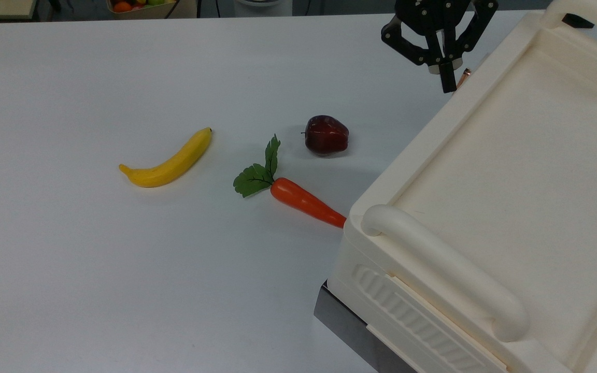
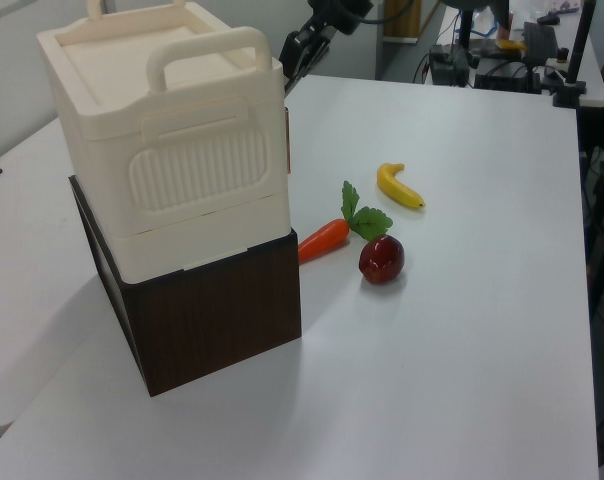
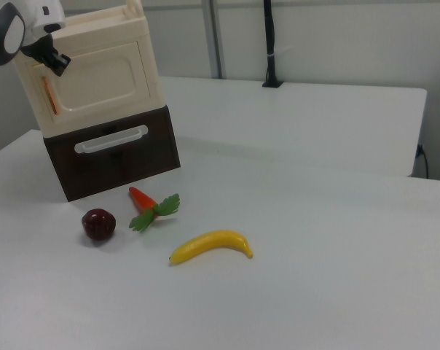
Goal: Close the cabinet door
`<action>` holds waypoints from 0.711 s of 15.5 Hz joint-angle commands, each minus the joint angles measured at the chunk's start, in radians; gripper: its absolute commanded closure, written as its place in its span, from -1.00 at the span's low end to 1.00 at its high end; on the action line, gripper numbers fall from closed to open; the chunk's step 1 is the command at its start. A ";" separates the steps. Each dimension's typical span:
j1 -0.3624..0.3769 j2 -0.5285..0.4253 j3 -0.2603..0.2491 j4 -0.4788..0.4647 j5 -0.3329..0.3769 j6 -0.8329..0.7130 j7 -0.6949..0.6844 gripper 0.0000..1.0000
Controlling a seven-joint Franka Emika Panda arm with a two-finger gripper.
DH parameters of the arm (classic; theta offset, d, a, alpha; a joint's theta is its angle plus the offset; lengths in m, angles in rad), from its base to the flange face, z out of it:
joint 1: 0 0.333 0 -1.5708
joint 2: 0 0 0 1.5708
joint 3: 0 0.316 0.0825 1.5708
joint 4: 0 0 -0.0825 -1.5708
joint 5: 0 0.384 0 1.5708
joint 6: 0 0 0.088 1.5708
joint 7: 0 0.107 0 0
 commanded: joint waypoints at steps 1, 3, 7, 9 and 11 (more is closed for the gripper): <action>0.008 0.006 -0.007 -0.013 0.029 0.103 0.003 1.00; 0.008 0.007 -0.007 -0.013 0.032 0.109 0.003 1.00; 0.008 0.007 -0.005 -0.013 0.036 0.111 0.004 1.00; 0.008 0.006 -0.005 -0.014 0.036 0.111 0.004 1.00; 0.008 0.006 -0.007 -0.016 0.033 0.100 0.003 1.00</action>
